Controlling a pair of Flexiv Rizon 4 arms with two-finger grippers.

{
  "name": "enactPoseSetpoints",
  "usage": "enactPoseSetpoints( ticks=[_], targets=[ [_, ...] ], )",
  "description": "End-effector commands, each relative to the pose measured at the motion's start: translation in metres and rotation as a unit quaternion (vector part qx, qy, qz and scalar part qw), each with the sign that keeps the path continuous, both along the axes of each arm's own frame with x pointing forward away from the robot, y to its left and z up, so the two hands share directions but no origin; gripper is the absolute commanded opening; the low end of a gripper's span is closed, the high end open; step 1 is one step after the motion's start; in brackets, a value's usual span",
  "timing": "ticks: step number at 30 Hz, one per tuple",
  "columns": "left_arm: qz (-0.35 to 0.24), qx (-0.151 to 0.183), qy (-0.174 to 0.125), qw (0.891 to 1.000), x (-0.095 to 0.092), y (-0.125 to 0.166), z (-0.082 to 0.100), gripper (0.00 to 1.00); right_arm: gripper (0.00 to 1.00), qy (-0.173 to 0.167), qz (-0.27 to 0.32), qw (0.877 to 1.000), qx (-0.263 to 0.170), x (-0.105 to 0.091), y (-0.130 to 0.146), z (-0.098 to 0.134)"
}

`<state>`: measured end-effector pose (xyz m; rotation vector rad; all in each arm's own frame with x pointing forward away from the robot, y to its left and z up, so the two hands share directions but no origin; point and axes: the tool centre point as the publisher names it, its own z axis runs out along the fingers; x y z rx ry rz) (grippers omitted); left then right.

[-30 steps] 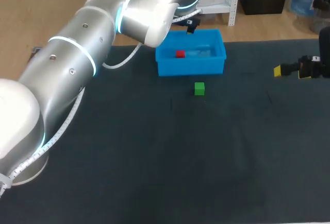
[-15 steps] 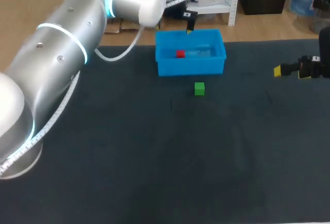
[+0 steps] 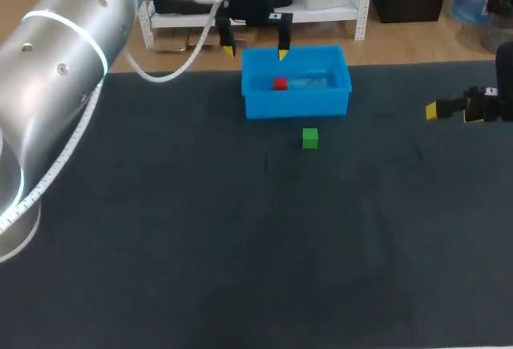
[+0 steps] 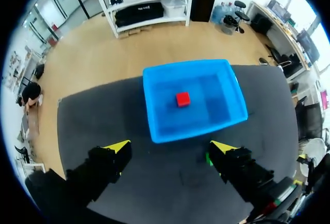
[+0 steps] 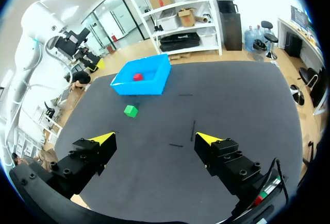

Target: Use the left arm to pick the red cube and place it into the blue plastic box first, then use the right arm to grasp the green cube and put it into the same blue plastic box after the first action is fully finished.

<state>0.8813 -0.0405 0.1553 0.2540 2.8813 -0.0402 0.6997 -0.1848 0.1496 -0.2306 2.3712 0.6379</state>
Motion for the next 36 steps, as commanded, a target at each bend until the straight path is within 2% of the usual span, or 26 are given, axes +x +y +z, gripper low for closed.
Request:
enactPoseSetpoints(
  ticks=[1, 8, 18, 36],
  targets=[
    [-0.001, -0.011, 0.019, 1.0, -0.003, 0.006, 0.001, 1.0, 1.0, 0.0, 0.001, 1.0, 0.0, 0.0, 0.0, 0.0],
    [0.01, -0.054, -0.002, 0.998, -0.016, 0.012, 0.001, 1.0, 1.0, 0.0, 0.001, 1.0, 0.0, 0.0, 0.0, 0.0],
    [0.015, -0.099, -0.026, 0.995, -0.029, 0.016, 0.002, 1.0, 1.0, 0.0, 0.001, 1.0, 0.0, 0.0, 0.0, 0.0],
    [0.015, -0.162, -0.07, 0.984, -0.054, 0.023, 0.004, 1.0, 1.0, 0.0, 0.001, 1.0, 0.0, 0.0, 0.0, 0.0]
  ],
)
